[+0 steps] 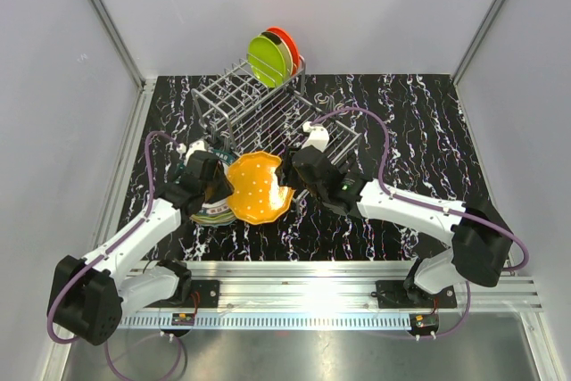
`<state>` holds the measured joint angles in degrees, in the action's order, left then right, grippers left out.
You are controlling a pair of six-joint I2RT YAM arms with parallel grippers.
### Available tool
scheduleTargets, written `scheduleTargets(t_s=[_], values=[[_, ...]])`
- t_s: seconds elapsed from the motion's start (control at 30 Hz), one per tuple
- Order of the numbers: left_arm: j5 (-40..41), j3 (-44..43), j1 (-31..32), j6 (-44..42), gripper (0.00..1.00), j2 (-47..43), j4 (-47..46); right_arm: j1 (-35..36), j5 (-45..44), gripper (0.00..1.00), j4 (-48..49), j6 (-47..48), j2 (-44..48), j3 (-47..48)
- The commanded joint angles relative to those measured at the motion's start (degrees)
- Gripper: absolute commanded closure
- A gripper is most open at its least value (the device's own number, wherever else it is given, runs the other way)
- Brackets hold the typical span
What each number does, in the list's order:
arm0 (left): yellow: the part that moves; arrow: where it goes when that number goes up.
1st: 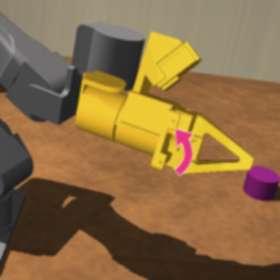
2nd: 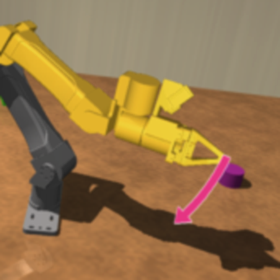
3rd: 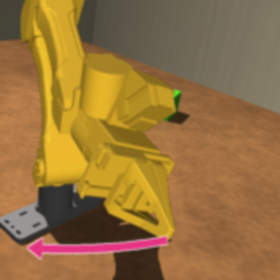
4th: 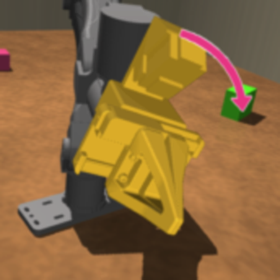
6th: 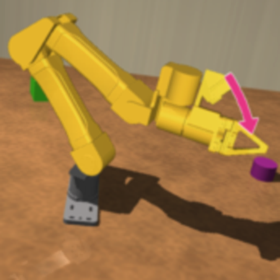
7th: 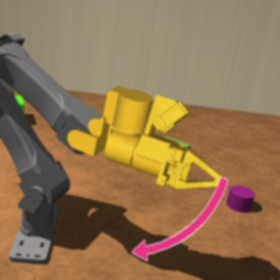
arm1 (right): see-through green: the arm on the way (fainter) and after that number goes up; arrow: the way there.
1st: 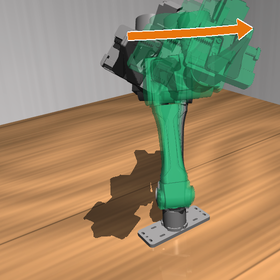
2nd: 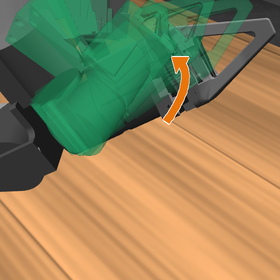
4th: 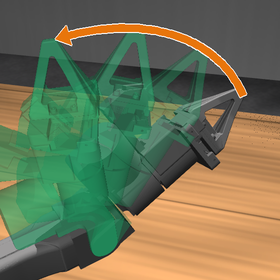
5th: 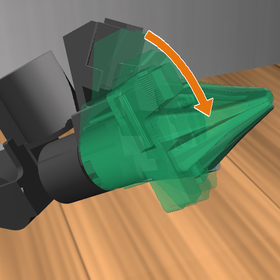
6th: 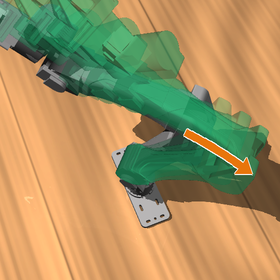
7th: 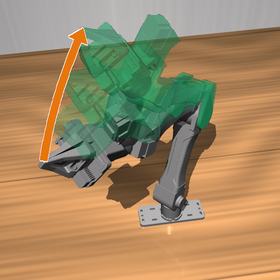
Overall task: Load the plates into the dish rack
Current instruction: Pass the plate from the right arm to the left
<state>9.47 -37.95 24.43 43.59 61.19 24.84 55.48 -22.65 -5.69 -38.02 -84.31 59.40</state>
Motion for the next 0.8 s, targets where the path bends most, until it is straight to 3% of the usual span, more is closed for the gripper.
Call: scheduleTargets(t_s=[0.0,0.23,0.47,0.77], values=[[-0.6,0.95,-0.6,0.0,0.67,0.42,-0.58,-0.38,-1.6,0.41,0.25,-2.58,-0.5,1.86],[-3.67,1.57,-2.01,-0.09,0.67,0.95,-1.64,-3.01,3.05,0.33,4.27,-2.68,-0.59,-1.99],[-4.38,1.57,-2.89,-0.44,0.68,0.95,-1.46,-8.11,12.17,0.34,10.78,-1.89,-0.5,-6.66],[-4.47,1.22,-3.16,-0.53,0.68,0.86,-1.46,-8.2,21.51,0.37,18.34,-1.79,-3.22,-8.07]])
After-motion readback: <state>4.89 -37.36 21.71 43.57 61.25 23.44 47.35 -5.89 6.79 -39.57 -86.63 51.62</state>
